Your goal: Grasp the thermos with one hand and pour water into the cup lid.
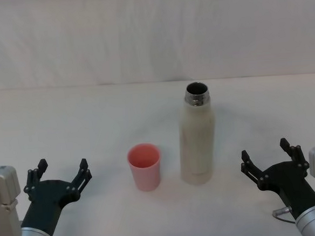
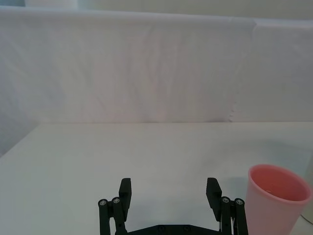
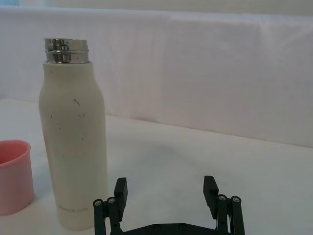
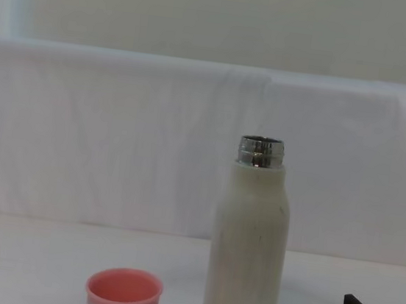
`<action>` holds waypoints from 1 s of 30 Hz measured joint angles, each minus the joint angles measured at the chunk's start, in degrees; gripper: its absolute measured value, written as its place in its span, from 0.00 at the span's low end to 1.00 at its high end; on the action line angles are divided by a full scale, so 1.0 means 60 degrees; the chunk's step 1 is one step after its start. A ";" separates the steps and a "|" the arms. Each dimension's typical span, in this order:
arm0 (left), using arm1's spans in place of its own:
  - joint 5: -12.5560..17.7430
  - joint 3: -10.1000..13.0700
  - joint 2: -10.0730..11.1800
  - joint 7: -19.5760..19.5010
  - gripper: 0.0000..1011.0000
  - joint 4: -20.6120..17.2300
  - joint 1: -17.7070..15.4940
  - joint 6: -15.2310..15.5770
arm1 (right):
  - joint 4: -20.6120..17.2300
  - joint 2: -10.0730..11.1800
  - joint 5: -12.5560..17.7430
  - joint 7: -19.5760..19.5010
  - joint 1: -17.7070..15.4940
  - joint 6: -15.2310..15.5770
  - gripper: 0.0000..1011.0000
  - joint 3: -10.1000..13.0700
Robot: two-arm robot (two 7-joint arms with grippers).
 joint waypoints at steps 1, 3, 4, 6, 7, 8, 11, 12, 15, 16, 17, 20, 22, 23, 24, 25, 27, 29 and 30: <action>0.0000 0.0000 0.0000 0.0000 0.99 0.0001 0.0000 0.0000 | 0.0000 0.0000 0.0000 0.0000 0.0000 0.0000 0.99 0.0000; 0.0000 0.0000 0.0000 0.0000 0.99 0.0000 0.0000 0.0000 | 0.0000 0.0000 0.0000 0.0000 0.0000 0.0000 0.99 0.0000; 0.0000 0.0000 0.0000 -0.0001 0.99 0.0000 0.0000 0.0000 | 0.0000 0.0000 -0.0001 0.0000 0.0000 -0.0001 0.99 0.0000; 0.0000 0.0000 0.0000 0.0000 0.99 0.0000 0.0000 0.0000 | 0.0000 0.0001 0.0000 0.0000 0.0000 0.0000 0.99 0.0000; 0.0000 0.0000 0.0000 0.0000 0.99 0.0000 -0.0001 0.0000 | 0.0000 0.0001 -0.0001 0.0000 0.0000 0.0000 0.99 0.0000; 0.0000 0.0000 0.0000 -0.0001 0.99 0.0000 0.0000 0.0000 | 0.0000 0.0001 -0.0001 0.0000 0.0000 0.0000 0.99 0.0000; 0.0000 0.0000 0.0000 0.0000 0.99 0.0000 0.0000 0.0000 | 0.0000 0.0001 0.0000 0.0000 0.0000 0.0000 0.99 0.0000; 0.0000 0.0000 0.0000 0.0000 0.99 0.0000 0.0000 0.0000 | 0.0000 0.0001 0.0000 0.0000 0.0000 0.0000 0.99 0.0000; 0.0000 0.0000 0.0000 0.0000 0.99 0.0000 0.0000 0.0000 | 0.0000 0.0001 -0.0001 0.0000 0.0000 0.0000 0.99 0.0000; 0.0000 0.0000 0.0000 0.0000 0.99 0.0000 0.0000 0.0000 | 0.0000 0.0001 0.0000 0.0000 0.0000 0.0000 0.99 0.0000; 0.0000 0.0000 0.0000 0.0000 0.99 0.0000 0.0000 0.0000 | 0.0000 0.0001 -0.0001 0.0000 0.0000 0.0000 0.99 0.0000; 0.0000 0.0000 0.0000 0.0000 0.99 0.0000 0.0000 0.0000 | 0.0000 0.0001 0.0000 0.0000 0.0000 0.0000 0.99 0.0000; 0.0000 0.0000 0.0000 0.0000 0.99 0.0000 0.0000 0.0000 | 0.0000 0.0001 -0.0001 0.0000 0.0000 0.0000 0.99 0.0000; 0.0000 0.0000 0.0000 0.0000 0.99 0.0000 0.0000 0.0000 | 0.0000 0.0001 -0.0001 0.0000 0.0000 0.0000 0.99 0.0000; 0.0000 0.0000 0.0000 0.0000 0.99 0.0000 0.0000 0.0000 | 0.0000 0.0001 0.0000 0.0000 0.0000 0.0000 0.99 0.0000; 0.0000 0.0000 0.0000 -0.0001 0.99 0.0000 0.0000 0.0000 | 0.0000 0.0001 -0.0001 0.0000 0.0000 0.0000 0.99 -0.0001; 0.0000 0.0000 0.0000 -0.0001 0.99 0.0000 0.0000 0.0000 | 0.0000 0.0001 0.0000 0.0000 0.0000 0.0000 0.99 0.0000; 0.0000 0.0000 0.0000 0.0000 0.99 0.0000 0.0000 0.0000 | 0.0000 0.0001 -0.0001 0.0000 0.0000 0.0000 0.99 0.0000; 0.0000 0.0000 -0.0001 0.0000 0.99 0.0000 0.0000 0.0000 | 0.0000 0.0000 -0.0001 0.0000 0.0000 0.0000 0.99 0.0000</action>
